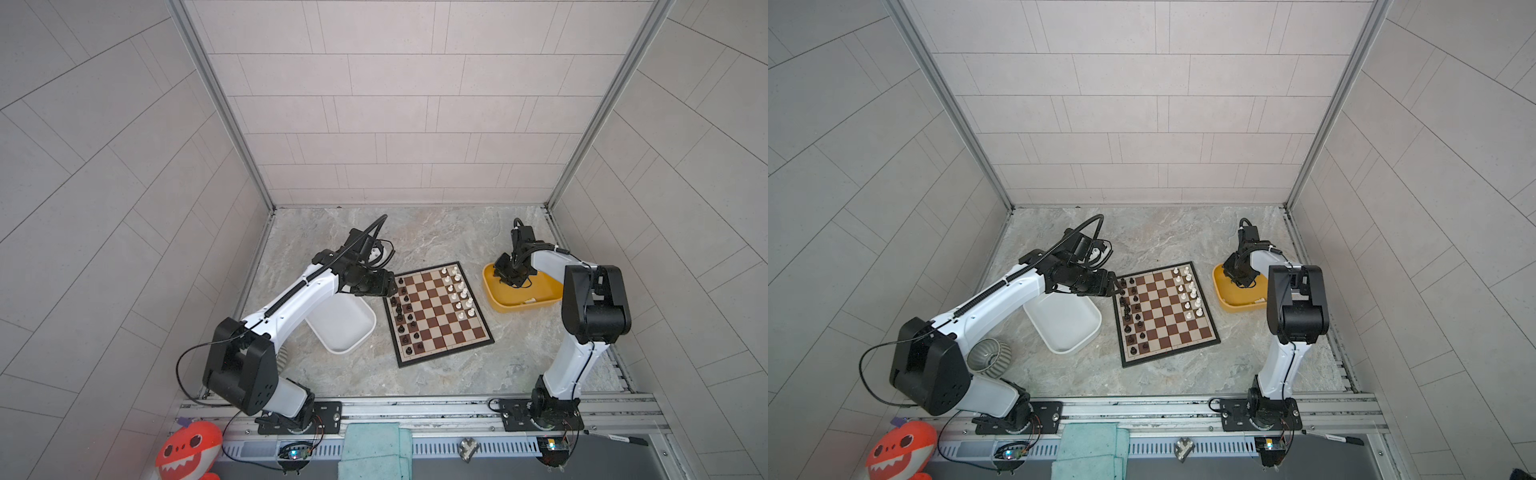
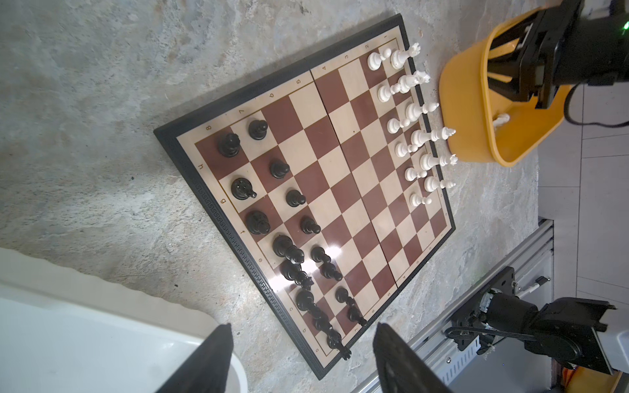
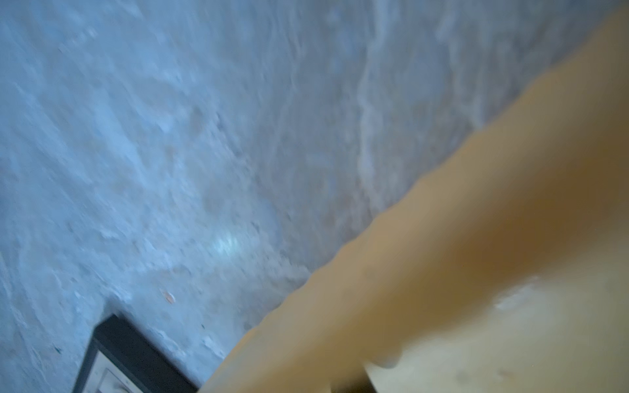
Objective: Set up the chess pieces on the board
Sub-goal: 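Move right gripper from the board over the yellow bin, then lower right gripper into the yellow bin toward a white pawn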
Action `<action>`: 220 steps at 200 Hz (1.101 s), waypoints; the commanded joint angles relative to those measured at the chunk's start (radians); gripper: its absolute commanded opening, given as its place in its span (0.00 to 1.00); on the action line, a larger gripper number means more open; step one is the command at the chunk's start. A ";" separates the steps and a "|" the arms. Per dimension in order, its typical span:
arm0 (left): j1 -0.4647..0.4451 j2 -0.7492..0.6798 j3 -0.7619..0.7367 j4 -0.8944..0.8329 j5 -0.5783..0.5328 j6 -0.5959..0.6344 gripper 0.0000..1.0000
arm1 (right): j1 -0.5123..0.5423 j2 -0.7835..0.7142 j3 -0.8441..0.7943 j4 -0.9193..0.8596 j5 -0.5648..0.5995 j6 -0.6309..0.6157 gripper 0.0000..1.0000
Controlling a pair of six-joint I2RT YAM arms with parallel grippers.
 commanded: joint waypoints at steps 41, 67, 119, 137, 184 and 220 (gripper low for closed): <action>-0.004 0.026 0.028 -0.013 0.016 0.015 0.72 | -0.069 -0.064 0.064 -0.196 0.188 -0.224 0.29; -0.004 0.034 0.031 -0.012 0.021 0.014 0.72 | -0.065 -0.041 0.091 -0.250 0.212 -0.311 0.31; -0.004 0.045 0.028 -0.009 0.037 0.013 0.72 | -0.085 0.024 0.120 -0.235 0.273 -0.407 0.54; -0.004 0.044 0.023 -0.007 0.038 0.013 0.72 | -0.082 -0.001 0.097 -0.220 0.241 -0.384 0.53; -0.005 0.046 0.018 -0.006 0.044 0.017 0.72 | -0.133 -0.099 -0.087 -0.273 0.211 -0.290 0.33; -0.004 0.045 0.006 0.006 0.047 0.014 0.72 | -0.114 -0.216 -0.255 -0.257 0.101 -0.235 0.25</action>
